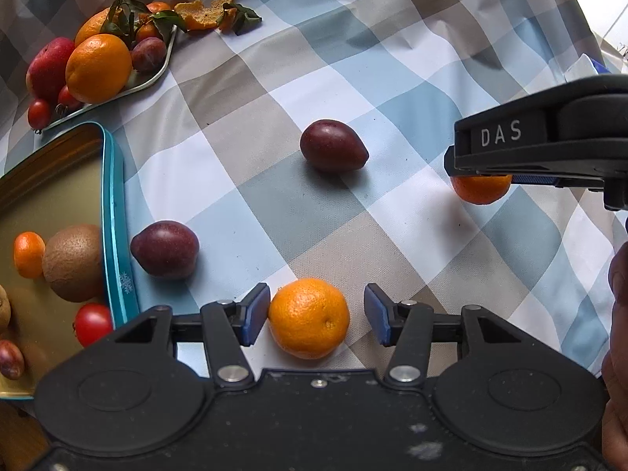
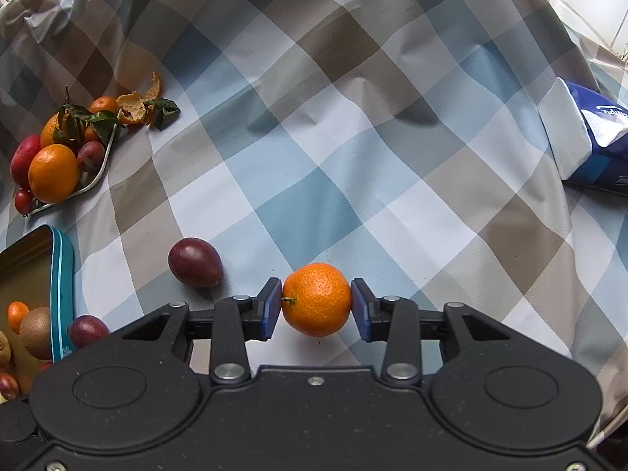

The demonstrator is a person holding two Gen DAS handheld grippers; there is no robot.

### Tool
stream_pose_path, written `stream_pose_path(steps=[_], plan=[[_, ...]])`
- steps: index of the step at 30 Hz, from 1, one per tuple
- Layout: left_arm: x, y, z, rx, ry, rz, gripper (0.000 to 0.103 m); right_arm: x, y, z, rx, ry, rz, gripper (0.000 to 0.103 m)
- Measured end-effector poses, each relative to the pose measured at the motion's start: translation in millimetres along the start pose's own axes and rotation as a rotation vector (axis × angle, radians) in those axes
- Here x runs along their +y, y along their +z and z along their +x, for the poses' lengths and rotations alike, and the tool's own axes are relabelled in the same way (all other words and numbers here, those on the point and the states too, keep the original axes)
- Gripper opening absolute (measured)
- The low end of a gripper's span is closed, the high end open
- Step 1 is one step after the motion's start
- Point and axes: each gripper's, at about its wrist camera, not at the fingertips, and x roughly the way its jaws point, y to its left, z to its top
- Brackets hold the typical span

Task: Organize fruits
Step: 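Close the left gripper on a tangerine while the right gripper holds its tangerine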

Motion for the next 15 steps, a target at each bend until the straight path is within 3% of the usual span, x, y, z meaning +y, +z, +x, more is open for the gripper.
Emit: stream_pose_path(steps=[15], plan=[[3.7, -5.0, 7.6, 0.05, 0.019, -0.046, 0.052, -11.2, 0.8, -5.0, 0.002, 0.001, 0.019, 0.048]])
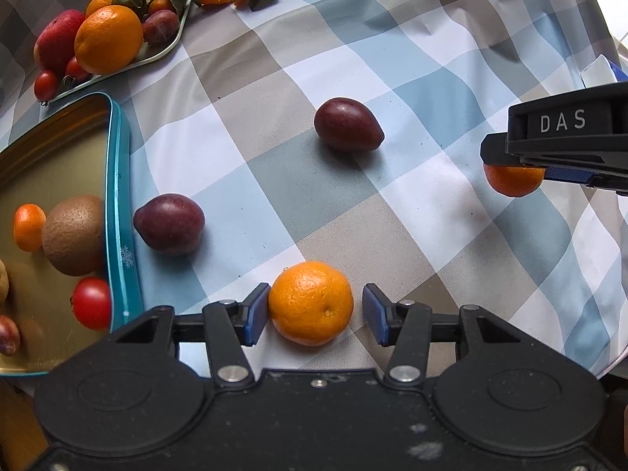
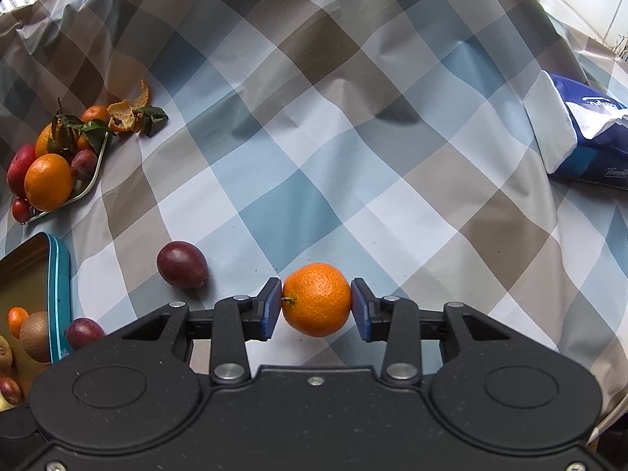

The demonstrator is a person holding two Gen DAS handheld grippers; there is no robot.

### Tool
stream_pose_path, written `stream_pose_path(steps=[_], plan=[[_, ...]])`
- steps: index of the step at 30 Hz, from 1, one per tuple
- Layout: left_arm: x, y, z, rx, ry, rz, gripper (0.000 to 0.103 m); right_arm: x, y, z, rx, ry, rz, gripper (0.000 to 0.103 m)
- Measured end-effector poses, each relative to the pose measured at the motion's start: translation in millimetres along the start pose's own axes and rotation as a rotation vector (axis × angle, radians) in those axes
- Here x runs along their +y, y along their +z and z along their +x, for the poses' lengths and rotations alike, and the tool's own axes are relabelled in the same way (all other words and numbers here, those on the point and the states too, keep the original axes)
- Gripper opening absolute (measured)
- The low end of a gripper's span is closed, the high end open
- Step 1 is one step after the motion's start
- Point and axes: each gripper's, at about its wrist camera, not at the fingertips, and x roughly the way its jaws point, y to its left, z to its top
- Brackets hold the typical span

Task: Organize fruits
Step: 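Close the left gripper on a tangerine while the right gripper holds its tangerine, then carry both tangerines over the gold tray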

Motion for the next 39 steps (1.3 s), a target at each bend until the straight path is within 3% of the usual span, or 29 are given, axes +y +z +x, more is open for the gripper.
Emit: stream_pose_path(steps=[2, 12, 21, 32, 39], plan=[[0.8, 0.4, 0.6, -0.004, 0.005, -0.008, 0.043, 0.5, -0.3, -1.4, -0.002, 0.005, -0.003, 0.048], [10.6, 3.4, -25.0, -0.124, -0.005, -0.073, 0.043, -3.1, -0.6, -9.2, -0.016, 0.018, 0.008, 0.048], [40.3, 6.0, -52.0, -0.219, 0.056, -0.186, 0.043, -3.0, 1.0, -7.3, -0.009, 0.01, 0.006, 0.048], [82.4, -3.3, -70.6, -0.275, 0.17, -0.323, 0.043, 14.9, -1.2, -11.6, -0.017, 0.02, -0.038, 0.048], [116.9, -13.1, -74.7, -0.256, 0.178, -0.41, 0.043, 41.7, 0.0, -16.2, -0.028, 0.054, -0.084, 0.048]])
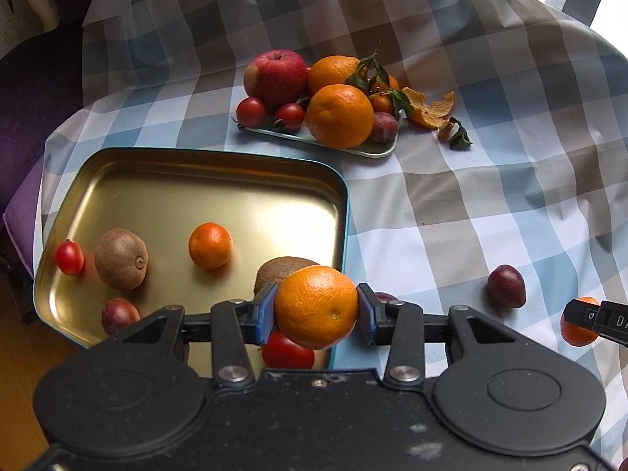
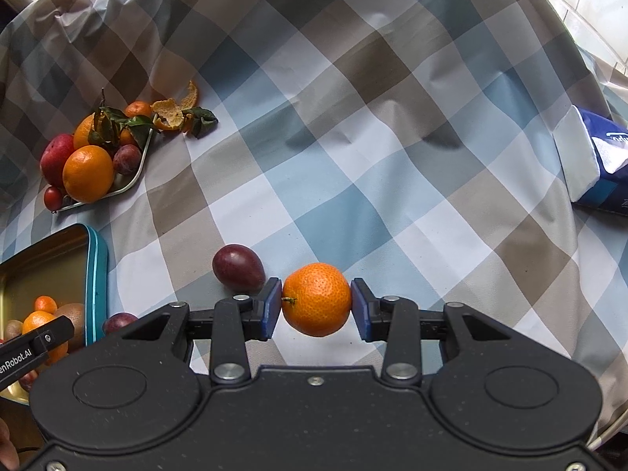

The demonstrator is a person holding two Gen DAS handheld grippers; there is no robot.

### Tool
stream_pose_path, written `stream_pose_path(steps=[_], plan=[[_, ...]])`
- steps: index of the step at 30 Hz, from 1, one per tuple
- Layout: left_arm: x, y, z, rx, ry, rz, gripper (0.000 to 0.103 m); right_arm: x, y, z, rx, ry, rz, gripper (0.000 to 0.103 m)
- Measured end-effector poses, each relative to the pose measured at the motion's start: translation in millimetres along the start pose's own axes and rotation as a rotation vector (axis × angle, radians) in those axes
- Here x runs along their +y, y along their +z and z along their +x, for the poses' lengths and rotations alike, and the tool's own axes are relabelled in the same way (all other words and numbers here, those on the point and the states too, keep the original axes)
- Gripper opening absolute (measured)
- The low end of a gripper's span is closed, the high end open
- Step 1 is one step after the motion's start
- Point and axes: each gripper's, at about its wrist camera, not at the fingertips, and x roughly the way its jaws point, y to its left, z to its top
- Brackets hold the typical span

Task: Organize fruits
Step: 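Carry both tangerines over the gold tray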

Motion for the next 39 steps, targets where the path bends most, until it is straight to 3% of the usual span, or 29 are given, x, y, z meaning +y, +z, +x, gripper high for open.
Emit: stream_pose_path(steps=[13, 19, 27, 31, 39], plan=[[78.0, 1.3, 11.5, 0.085, 0.079, -0.148, 0.043, 69.9, 3.2, -0.8, -0.012, 0.073, -0.11, 0.048], [102.9, -3.3, 14.0, 0.12, 0.061, -0.164, 0.043, 107.4, -1.8, -2.2, -0.022, 0.104, -0.182, 0.048], [115.8, -6.5, 7.0, 0.072, 0.078, -0.097, 0.046, 152.2, -10.8, -2.8, -0.018, 0.15, -0.267, 0.048], [130.0, -7.0, 5.4, 0.076, 0.046, -0.128, 0.046, 171.3, -15.6, -4.5, -0.016, 0.174, -0.31, 0.048], [149.2, -7.8, 3.3, 0.082, 0.052, -0.182, 0.046, 201.3, -31.8, -11.8, -0.019, 0.246, -0.419, 0.048]])
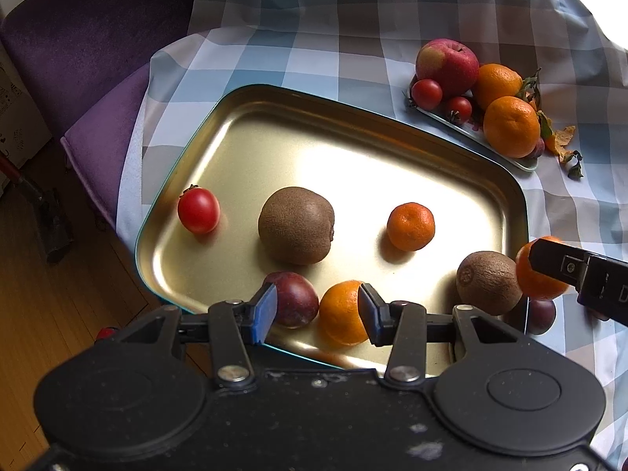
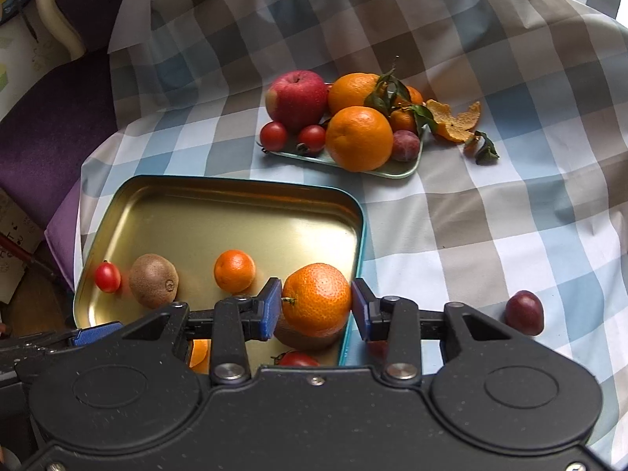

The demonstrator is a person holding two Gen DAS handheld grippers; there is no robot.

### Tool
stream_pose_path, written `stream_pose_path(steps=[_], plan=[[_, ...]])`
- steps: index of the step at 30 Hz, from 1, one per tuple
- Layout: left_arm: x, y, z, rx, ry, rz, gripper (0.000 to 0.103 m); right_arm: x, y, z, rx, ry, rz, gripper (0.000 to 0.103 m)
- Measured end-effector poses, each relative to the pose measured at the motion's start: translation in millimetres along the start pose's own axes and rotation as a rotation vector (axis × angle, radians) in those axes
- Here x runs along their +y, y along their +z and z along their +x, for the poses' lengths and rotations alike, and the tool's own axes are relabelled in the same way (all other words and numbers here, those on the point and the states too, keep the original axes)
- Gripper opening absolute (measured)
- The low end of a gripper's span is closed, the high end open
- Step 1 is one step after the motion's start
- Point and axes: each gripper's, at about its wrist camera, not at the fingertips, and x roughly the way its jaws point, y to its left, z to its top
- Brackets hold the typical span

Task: Organize fruits
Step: 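Carry both tangerines over the gold tray, then open both grippers to drop the tangerines into the tray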

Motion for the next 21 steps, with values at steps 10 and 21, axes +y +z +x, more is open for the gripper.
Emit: stream_pose_path(steps=[10, 21], plan=[[5.3, -1.4, -2.4, -0.001, 0.004, -0.009, 0.046, 8.3, 3.7, -8.5, -0.038, 0.027, -0.016, 0.048], [1.2, -2.7, -2.2, -0.003, 0.002, 0.01, 0.046, -41.4, 10.4, 6.5, 0.051, -0.021, 0.141, 0.048]])
